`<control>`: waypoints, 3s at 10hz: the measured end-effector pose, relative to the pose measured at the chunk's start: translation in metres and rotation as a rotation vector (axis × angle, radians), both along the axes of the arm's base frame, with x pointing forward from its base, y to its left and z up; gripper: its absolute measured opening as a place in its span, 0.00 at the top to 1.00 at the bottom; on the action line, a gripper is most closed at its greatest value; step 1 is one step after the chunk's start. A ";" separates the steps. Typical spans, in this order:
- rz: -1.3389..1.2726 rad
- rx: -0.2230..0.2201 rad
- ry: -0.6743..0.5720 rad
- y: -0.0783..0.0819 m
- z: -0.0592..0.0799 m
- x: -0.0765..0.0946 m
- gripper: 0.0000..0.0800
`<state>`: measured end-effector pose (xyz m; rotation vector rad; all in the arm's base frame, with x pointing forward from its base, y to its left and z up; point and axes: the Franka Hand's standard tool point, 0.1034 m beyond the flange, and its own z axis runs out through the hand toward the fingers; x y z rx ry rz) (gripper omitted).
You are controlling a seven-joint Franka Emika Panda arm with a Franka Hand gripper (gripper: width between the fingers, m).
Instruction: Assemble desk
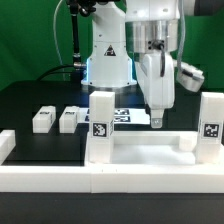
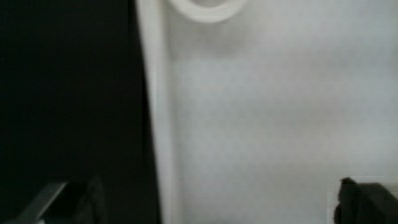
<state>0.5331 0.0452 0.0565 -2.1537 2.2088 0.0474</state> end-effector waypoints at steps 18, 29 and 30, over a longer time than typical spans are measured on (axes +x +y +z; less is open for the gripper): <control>0.051 -0.047 0.057 -0.032 -0.047 -0.019 0.92; 0.342 -0.058 0.029 -0.059 -0.037 -0.040 0.92; 0.460 -0.067 0.024 -0.071 -0.036 -0.037 0.92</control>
Offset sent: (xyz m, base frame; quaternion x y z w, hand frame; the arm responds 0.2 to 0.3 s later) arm 0.0021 -0.0243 -0.0291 0.0036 0.0359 -0.0082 0.9993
